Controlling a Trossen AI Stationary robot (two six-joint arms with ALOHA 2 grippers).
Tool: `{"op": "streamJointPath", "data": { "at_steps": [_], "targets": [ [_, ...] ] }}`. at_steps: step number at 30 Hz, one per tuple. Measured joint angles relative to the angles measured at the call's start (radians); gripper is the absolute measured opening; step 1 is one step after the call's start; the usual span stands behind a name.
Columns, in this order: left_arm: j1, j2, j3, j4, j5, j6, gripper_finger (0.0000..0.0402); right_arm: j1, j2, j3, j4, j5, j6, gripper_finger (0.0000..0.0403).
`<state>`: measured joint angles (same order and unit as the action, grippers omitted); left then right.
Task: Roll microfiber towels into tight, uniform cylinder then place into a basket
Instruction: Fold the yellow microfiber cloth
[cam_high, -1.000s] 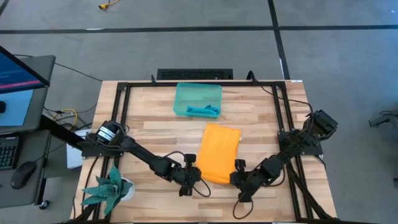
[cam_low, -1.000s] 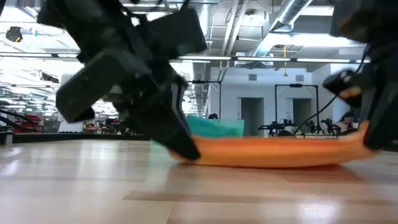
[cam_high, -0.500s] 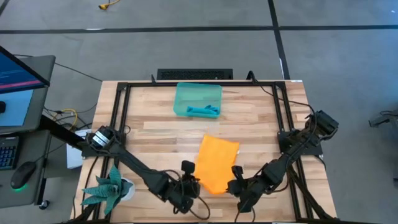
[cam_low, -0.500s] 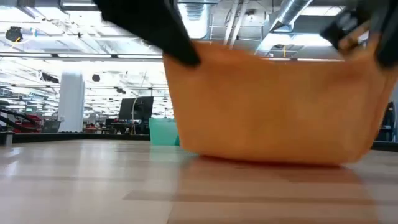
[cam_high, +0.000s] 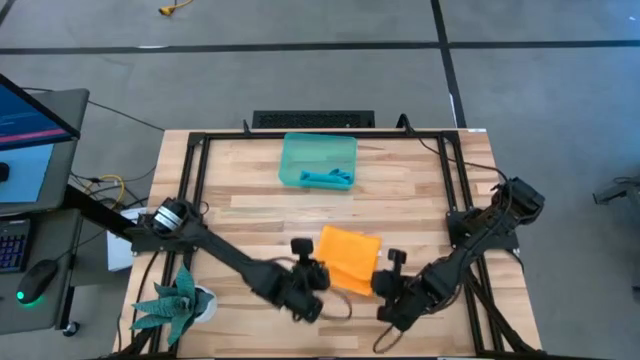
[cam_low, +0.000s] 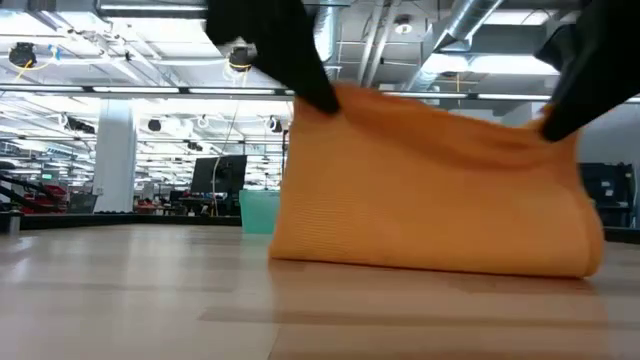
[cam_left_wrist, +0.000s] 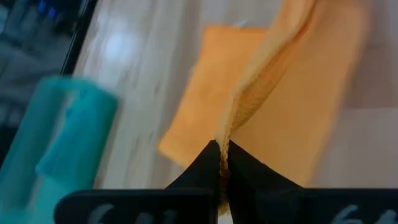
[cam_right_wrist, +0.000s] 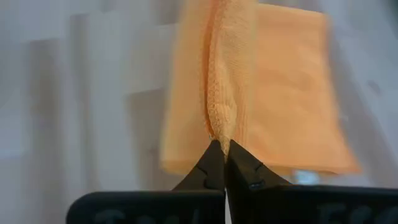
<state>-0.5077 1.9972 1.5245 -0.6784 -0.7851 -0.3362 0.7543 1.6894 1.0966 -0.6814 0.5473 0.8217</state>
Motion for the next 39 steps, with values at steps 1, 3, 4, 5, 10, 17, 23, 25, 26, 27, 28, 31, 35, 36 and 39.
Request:
{"op": "streamJointPath", "data": {
  "at_steps": [1,3,4,5,10,17,23,25,26,27,28,31,35,36,39],
  "targets": [
    [0.019,0.0,-0.011,-0.004,-0.001,-0.018,0.0003,-0.009,0.0,0.0,-0.021,0.015,0.027,0.0015],
    [0.057,0.001,-0.028,-0.005,-0.004,-0.04,0.0003,-0.026,0.0,-0.005,-0.042,0.031,0.072,0.0016],
    [0.075,0.001,-0.037,0.001,-0.004,-0.046,0.0003,-0.037,0.0,-0.014,-0.044,0.032,0.088,0.0015],
    [0.094,0.001,-0.044,0.003,0.003,-0.055,0.0003,-0.047,0.0,-0.026,-0.043,0.034,0.1,0.0012],
    [0.161,0.001,-0.077,0.07,0.063,-0.073,0.0003,-0.101,0.0,-0.094,-0.043,0.034,0.176,0.0006],
    [0.209,0.001,-0.119,0.156,0.184,-0.027,0.0003,-0.148,0.0,-0.152,-0.033,0.02,0.234,0.0014],
    [0.218,0.001,-0.119,0.158,0.201,-0.027,0.0003,-0.148,0.0,-0.156,-0.028,0.019,0.234,0.0009],
    [0.218,0.001,-0.119,0.159,0.199,-0.027,0.0006,-0.148,0.0,-0.156,-0.028,0.019,0.234,0.0014],
    [0.217,0.001,-0.119,0.161,0.198,-0.027,0.0008,-0.148,0.0,-0.156,-0.028,0.019,0.235,0.0017],
    [0.217,0.001,-0.119,0.161,0.197,-0.027,0.0012,-0.148,0.0,-0.156,-0.028,0.019,0.236,0.002],
    [0.217,0.001,-0.119,0.161,0.197,-0.027,0.0016,-0.149,0.0,-0.156,-0.029,0.019,0.237,0.0022],
    [0.217,0.001,-0.119,0.159,0.196,-0.027,0.0037,-0.149,0.0,-0.156,-0.028,0.013,0.236,0.0023],
    [0.217,0.001,-0.119,0.16,0.194,-0.027,0.0077,-0.149,0.0,-0.156,-0.025,0.0,0.236,0.0025],
    [0.217,0.001,-0.119,0.161,0.194,-0.026,0.0089,-0.149,0.0,-0.156,-0.025,0.0,0.235,0.0028],
    [0.217,0.001,-0.119,0.16,0.194,-0.013,0.0121,-0.149,0.0,-0.156,-0.025,0.0,0.218,0.0046]
  ]
}}
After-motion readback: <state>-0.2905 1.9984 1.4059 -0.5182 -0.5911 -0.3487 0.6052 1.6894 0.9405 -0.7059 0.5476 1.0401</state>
